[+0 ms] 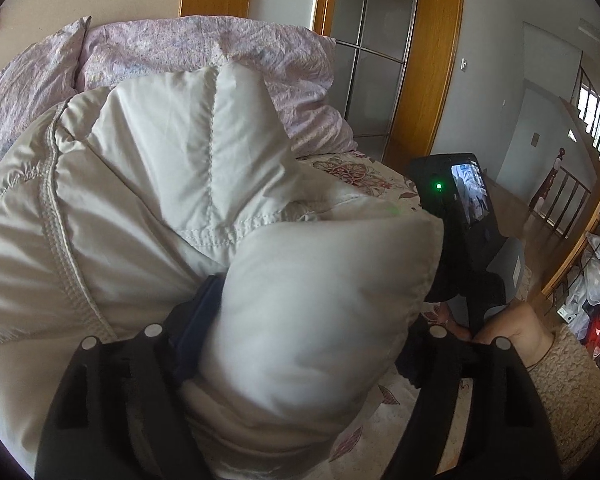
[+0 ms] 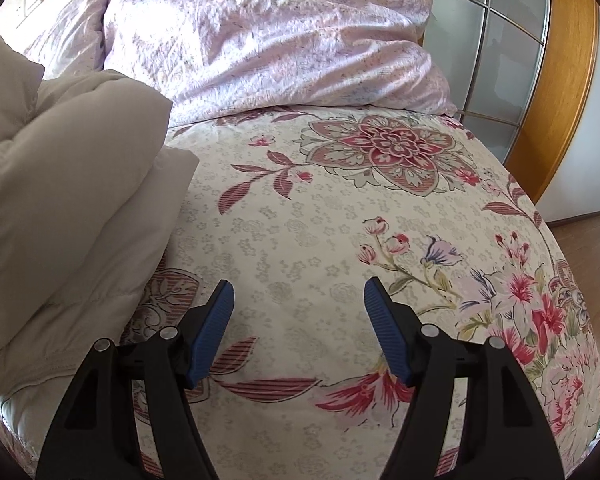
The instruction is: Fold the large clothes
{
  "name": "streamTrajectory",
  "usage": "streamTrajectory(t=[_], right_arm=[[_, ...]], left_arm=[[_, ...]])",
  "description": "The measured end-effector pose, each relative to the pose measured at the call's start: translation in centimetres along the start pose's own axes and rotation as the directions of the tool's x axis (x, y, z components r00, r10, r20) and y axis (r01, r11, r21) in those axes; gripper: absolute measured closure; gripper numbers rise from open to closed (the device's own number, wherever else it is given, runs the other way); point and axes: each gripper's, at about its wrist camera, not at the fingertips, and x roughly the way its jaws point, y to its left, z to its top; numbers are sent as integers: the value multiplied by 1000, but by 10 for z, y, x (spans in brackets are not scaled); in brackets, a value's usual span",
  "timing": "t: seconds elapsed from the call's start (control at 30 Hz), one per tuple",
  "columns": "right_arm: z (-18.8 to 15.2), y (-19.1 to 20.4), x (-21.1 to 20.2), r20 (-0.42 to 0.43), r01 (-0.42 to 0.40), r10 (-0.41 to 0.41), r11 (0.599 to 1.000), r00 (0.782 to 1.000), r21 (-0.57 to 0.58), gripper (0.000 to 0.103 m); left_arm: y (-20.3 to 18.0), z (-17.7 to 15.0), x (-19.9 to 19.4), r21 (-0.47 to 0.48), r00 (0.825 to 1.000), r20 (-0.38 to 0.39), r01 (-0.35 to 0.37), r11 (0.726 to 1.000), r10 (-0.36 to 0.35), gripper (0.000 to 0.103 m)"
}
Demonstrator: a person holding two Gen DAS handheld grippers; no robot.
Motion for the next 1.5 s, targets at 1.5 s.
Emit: streamTrajectory(t=[1.5], right_arm=[[-1, 0, 11, -68, -27, 25, 1000, 997, -17, 32]], left_arm=[[115, 55, -78, -116, 900, 83, -418, 901, 428, 19]])
